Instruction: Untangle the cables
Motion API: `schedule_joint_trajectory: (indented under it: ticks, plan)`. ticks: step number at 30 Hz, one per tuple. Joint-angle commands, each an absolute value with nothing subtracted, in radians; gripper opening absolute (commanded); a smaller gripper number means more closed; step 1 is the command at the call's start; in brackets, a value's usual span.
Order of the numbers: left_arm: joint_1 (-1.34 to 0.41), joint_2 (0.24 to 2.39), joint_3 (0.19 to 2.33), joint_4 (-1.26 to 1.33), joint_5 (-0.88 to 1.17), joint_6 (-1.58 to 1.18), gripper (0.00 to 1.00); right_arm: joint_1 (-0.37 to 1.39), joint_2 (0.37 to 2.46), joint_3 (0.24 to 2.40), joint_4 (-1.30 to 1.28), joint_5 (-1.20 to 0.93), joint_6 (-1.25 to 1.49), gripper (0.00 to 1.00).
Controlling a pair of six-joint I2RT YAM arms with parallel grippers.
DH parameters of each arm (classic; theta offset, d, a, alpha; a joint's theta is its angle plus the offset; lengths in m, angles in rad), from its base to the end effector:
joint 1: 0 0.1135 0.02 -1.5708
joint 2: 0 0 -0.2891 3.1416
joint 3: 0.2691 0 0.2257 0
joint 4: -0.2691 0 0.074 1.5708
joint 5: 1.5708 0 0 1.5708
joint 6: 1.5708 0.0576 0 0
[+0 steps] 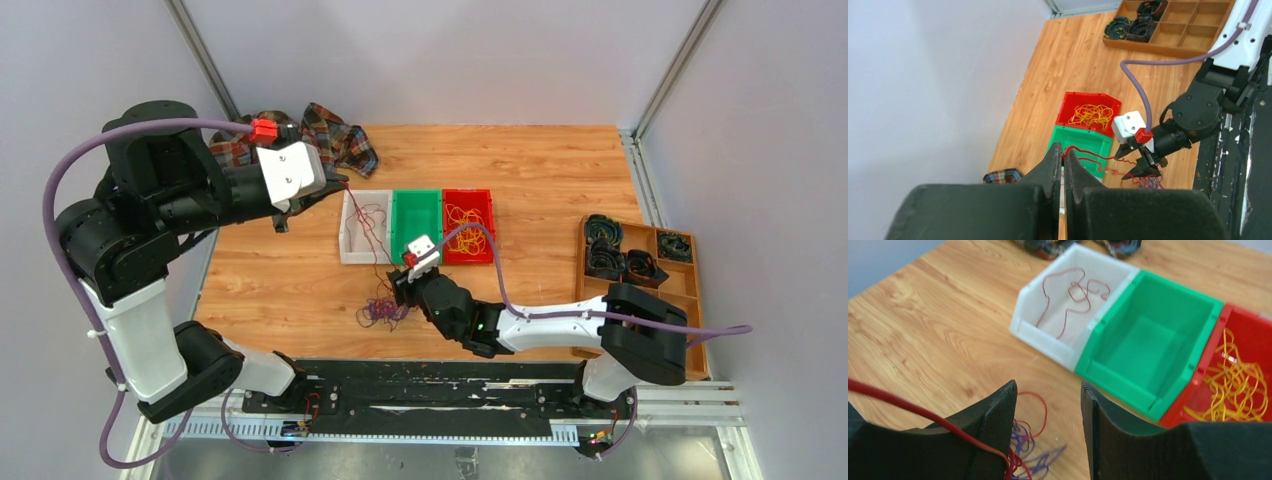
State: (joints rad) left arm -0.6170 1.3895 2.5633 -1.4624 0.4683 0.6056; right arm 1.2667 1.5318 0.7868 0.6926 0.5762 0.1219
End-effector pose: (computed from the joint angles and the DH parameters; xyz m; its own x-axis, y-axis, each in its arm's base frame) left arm 0.0803 -0.0888 0.5860 0.3040 0.4072 -0.8613 0.8468 0.2988 0.4401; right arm 0.1292 0.3069 0.2926 -0.0930 0.0441 -0.9947 -0.6305 0.7706 0.0931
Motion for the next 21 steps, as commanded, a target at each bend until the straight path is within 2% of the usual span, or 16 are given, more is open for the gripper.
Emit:
schedule_joint_trajectory:
  ticks: [1,15,21]
  plan:
    - [-0.624,1.383,2.572,-1.309,0.458,0.542,0.00,1.285,1.540,0.690,0.706,0.633,0.234,0.49]
    - [-0.624,1.363,2.528,-0.745,0.189,0.460,0.00,1.285,1.470,0.416,0.780,0.696,0.373,0.51]
    - [-0.624,1.378,2.530,-0.678,0.168,0.455,0.00,1.285,1.454,0.387,0.759,0.709,0.400,0.51]
